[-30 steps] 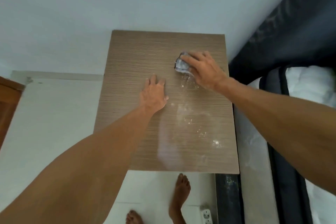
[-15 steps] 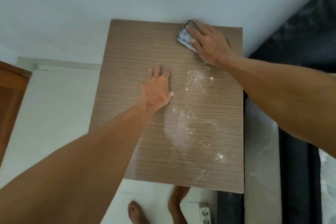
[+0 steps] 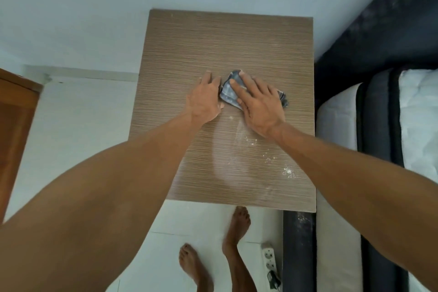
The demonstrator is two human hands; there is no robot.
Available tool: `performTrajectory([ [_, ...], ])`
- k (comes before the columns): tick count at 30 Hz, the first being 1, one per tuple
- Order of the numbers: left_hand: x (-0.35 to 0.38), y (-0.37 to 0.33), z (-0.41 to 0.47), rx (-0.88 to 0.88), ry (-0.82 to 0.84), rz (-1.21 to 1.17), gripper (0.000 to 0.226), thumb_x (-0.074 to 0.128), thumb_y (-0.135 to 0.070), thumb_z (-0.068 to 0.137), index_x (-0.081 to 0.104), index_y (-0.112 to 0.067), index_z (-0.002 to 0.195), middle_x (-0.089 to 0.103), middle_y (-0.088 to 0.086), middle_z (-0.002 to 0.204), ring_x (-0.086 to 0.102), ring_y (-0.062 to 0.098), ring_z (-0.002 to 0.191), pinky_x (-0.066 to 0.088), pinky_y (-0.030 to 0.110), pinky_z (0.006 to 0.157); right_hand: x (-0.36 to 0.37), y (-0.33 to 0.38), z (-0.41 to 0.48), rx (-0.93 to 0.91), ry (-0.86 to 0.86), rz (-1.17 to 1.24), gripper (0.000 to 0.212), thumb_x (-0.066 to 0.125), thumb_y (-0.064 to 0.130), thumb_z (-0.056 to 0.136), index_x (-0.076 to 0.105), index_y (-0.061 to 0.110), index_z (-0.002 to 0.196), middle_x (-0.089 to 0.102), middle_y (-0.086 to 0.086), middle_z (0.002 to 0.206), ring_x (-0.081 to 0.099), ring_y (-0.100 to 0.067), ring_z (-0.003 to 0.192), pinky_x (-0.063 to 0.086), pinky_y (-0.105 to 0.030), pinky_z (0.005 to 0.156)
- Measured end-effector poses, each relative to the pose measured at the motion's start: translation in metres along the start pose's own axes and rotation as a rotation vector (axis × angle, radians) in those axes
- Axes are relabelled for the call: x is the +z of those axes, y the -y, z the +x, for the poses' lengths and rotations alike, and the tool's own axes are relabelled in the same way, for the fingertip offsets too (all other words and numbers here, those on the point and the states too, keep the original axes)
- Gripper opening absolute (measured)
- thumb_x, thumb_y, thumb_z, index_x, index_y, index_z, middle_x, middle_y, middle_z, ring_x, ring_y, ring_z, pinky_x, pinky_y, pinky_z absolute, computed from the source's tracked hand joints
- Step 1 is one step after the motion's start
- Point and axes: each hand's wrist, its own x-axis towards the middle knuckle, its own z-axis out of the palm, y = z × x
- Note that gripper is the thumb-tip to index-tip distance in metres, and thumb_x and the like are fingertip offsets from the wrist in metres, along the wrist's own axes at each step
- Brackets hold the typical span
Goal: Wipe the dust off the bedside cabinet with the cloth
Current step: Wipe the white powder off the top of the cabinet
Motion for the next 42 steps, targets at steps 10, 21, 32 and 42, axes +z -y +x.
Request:
performTrajectory([
  [10,0.019,0.022,-0.063,0.064,0.051,0.03,0.07,0.066,-0.015,0.087,0.031,-0.016,0.147,0.016,0.012,0.161,0.023,0.033,0.146,0.035,0.045,0.113,0.011,0.073,-0.09,0.025,-0.086,0.138,0.057,0.069,0.014,0.085,0.051,0.023,0.139,0.049,-0.008,0.144,0.051,-0.037,0.109,0.045,-0.046,0.081],
  [21,0.02,0.024,-0.075,0.048,0.026,0.029,0.062,0.064,-0.023,0.09,0.037,-0.016,0.145,0.022,0.009,0.158,0.028,0.032,0.143,0.04,0.052,0.107,-0.015,0.1,-0.141,-0.174,-0.061,0.391,0.054,0.072,0.001,0.082,0.057,0.01,0.133,0.056,-0.015,0.135,0.059,-0.032,0.101,0.05,-0.045,0.088],
  [32,0.017,0.024,-0.074,0.058,0.047,0.044,0.064,0.065,-0.025,0.09,0.035,-0.015,0.146,0.023,0.01,0.158,0.027,0.032,0.143,0.037,0.05,0.11,0.005,0.125,-0.15,-0.119,-0.057,0.36,0.05,0.073,0.006,0.082,0.057,0.004,0.129,0.058,-0.019,0.123,0.059,-0.036,0.097,0.051,-0.048,0.086],
  [42,0.016,0.018,-0.075,0.042,0.053,0.053,0.061,0.064,-0.023,0.091,0.037,-0.015,0.145,0.026,0.012,0.156,0.03,0.033,0.142,0.037,0.049,0.109,-0.022,0.08,-0.139,0.04,-0.06,0.424,0.049,0.065,0.003,0.086,0.053,0.003,0.134,0.057,-0.02,0.126,0.055,-0.039,0.108,0.049,-0.053,0.091],
])
